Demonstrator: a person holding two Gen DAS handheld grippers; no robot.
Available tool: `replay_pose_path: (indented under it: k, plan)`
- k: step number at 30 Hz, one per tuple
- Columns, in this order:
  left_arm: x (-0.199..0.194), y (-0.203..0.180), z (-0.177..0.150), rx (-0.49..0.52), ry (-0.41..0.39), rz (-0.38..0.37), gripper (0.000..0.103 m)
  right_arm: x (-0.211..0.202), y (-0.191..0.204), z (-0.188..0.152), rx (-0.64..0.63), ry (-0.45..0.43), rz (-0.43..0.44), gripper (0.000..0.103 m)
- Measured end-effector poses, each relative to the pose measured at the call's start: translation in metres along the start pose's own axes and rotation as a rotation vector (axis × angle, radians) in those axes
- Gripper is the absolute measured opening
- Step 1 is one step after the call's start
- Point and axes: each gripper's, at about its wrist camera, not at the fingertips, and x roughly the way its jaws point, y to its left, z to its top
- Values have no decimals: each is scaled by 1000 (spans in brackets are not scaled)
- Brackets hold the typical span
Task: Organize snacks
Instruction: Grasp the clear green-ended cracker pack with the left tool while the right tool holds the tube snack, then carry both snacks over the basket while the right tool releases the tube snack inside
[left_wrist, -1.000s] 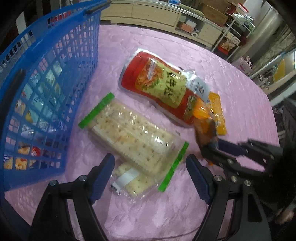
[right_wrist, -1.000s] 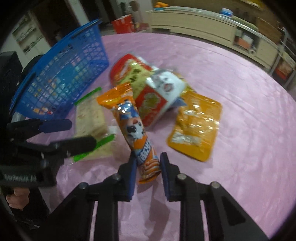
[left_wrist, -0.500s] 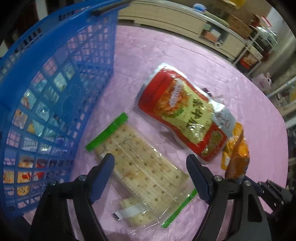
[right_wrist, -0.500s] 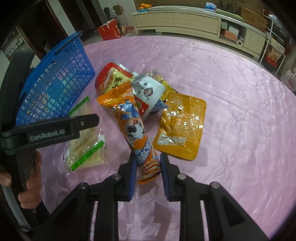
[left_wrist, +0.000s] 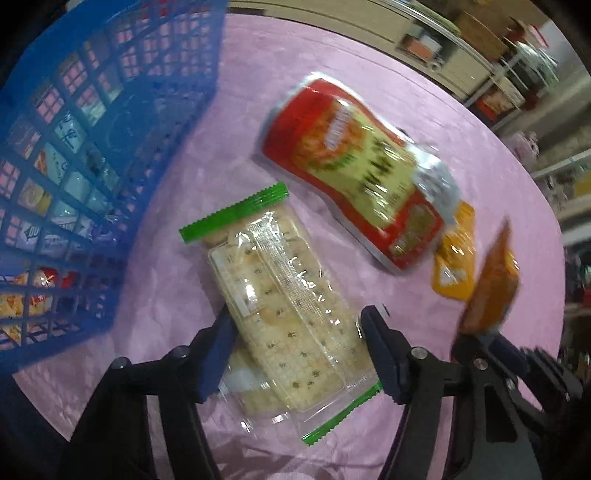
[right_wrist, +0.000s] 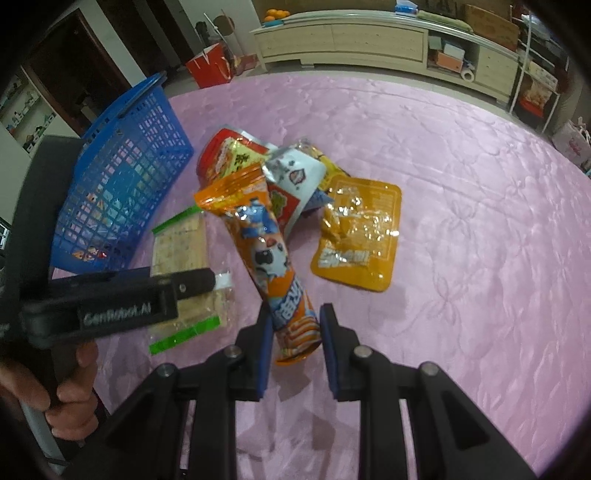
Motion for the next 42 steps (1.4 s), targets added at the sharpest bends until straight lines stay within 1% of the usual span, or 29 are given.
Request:
replay_pose_path:
  k: [3, 5, 9, 11, 12, 13, 17, 19, 22, 26, 34, 38, 42]
  plan:
    - [-9, -8, -8, 41, -15, -4, 65, -7, 8, -3, -4, -1, -19, 29]
    - [-20, -12, -15, 67, -29, -23, 65, -16, 14, -5, -7, -8, -29, 29]
    - [-45, -13, -26, 96, -58, -49, 65, -34, 25, -7, -11, -26, -51, 29]
    - [-55, -8, -29, 105, -74, -60, 65, -44, 33, -8, -12, -39, -61, 29]
    - [-65, -7, -32, 115, -89, -63, 65, -49, 36, -8, -14, -46, -66, 29]
    - [-69, -5, -28, 122, -99, -67, 65, -54, 41, -8, -17, -53, -70, 29]
    - [-97, 2, -37, 161, -148, -93, 65, -78, 62, -9, -32, -88, -86, 29]
    - [-109, 1, -35, 177, -173, -107, 65, -89, 71, -10, -36, -108, -90, 29]
    - [-132, 5, -49, 197, -224, -116, 65, -100, 87, -7, -42, -132, -87, 29]
    - [-158, 21, -53, 215, -266, -141, 65, -110, 110, -3, -65, -160, -92, 29]
    - [-198, 72, -53, 235, -352, -148, 65, -115, 162, 17, -108, -197, -69, 29]
    - [-210, 99, -45, 227, -377, -130, 65, -110, 191, 29, -143, -216, -48, 29]
    - [-222, 128, -36, 227, -403, -107, 65, -94, 217, 40, -167, -198, -29, 29]
